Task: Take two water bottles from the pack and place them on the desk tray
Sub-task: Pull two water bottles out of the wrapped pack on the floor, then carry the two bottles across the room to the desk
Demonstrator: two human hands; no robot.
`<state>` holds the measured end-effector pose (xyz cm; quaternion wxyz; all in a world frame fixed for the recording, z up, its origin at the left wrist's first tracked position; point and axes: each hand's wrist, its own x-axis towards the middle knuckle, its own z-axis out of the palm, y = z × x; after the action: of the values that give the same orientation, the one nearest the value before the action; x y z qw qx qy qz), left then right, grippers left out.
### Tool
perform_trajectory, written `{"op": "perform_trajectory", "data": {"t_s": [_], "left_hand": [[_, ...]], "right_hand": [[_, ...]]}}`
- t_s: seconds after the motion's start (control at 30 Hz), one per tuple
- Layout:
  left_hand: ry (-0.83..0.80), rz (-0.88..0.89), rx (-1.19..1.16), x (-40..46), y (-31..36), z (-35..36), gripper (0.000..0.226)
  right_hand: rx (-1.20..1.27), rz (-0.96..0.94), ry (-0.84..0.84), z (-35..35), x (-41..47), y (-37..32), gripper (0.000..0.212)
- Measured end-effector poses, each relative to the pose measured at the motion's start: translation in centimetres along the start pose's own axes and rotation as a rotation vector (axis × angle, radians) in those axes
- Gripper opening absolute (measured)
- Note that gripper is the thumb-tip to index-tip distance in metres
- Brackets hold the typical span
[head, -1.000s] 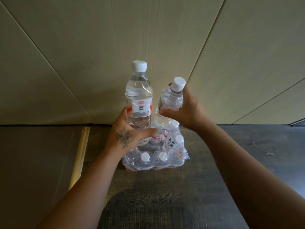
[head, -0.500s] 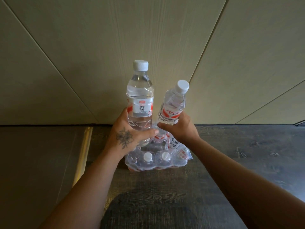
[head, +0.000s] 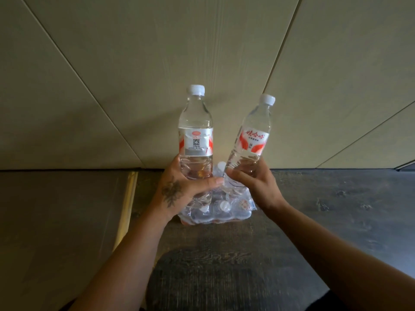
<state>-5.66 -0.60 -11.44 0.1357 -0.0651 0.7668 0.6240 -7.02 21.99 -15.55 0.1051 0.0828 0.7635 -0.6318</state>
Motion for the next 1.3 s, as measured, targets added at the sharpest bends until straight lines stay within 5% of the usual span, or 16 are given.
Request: {"op": "perform_trajectory", "data": {"t_s": [0.27,0.6,0.87,1.13,1.3], "left_hand": [[0.011,-0.029,-0.132,-4.2,5.2,-0.3,0.067],[0.032,-0.045,-0.205,-7.4,14.4,-2.4,0.063],[-0.025,-0.139,-0.169,-17.2,33.4,-5.4,0.064],[-0.034,-0.191,-0.193,-30.5,54.0,-6.8,0.071],[0.02,-0.234,-0.19,-37.0,60.7,-7.3,0.07]], "right_hand": [[0.267,-0.013,-0.039,-1.6,-3.8,-5.6,0.045],[0.222,0.036,-0.058,-2.8,-9.1,-15.0,0.06],[0.323,0.096,-0.023,-6.7,-20.5,-33.1,0.045],[0.339,0.094,-0.036,-11.2,-33.0,-52.9,0.052],[0.377,0.099,-0.04,-12.9,-39.1,-59.6,0.047]]}}
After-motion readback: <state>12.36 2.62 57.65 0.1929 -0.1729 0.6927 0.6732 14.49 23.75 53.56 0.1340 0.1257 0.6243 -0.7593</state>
